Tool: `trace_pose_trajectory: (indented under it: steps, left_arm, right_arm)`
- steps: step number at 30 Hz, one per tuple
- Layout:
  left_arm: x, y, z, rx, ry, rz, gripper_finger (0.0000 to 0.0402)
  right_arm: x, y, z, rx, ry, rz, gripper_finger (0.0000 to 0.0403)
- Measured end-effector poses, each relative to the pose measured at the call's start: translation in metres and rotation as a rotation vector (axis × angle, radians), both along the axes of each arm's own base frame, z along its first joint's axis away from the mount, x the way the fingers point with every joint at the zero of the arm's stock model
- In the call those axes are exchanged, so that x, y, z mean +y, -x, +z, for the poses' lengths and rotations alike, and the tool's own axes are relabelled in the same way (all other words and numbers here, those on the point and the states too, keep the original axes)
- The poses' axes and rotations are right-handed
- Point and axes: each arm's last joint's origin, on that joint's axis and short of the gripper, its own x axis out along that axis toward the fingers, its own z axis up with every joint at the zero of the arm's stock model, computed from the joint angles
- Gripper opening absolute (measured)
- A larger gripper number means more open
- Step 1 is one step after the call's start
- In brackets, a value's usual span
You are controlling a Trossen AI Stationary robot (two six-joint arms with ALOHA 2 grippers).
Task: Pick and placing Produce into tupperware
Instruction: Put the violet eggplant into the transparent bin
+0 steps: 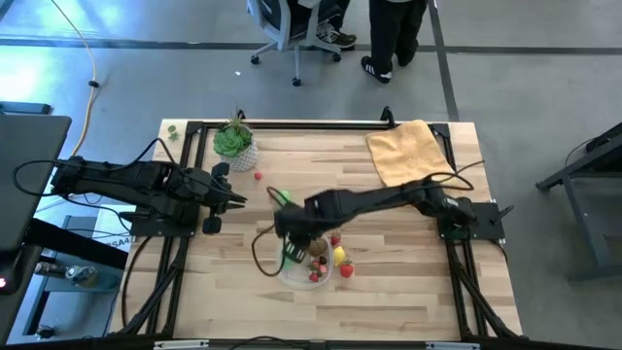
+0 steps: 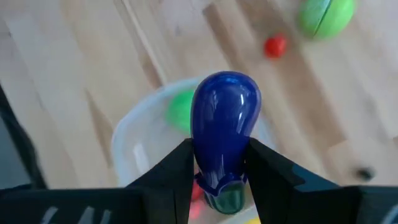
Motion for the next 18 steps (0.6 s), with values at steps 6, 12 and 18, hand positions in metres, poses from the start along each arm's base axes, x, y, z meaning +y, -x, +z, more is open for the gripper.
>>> trace_pose_trajectory:
  steps: [6, 12, 18]
  left_arm:
    - [0.0, 0.0, 0.0, 0.0, 0.0, 0.0, 0.004]
    - [0.0, 0.0, 0.0, 0.0, 0.0, 0.0, 0.004]
    - [0.0, 0.0, 0.0, 0.0, 0.0, 0.0, 0.004]
  right_arm:
    - [0.038, 0.0, -0.023, 0.049, -0.019, 0.082, 0.0117]
    - [0.059, -0.009, -0.045, 0.051, -0.066, 0.214, 0.0117]
    - [0.064, -0.015, -0.067, 0.083, -0.046, 0.282, 0.0117]
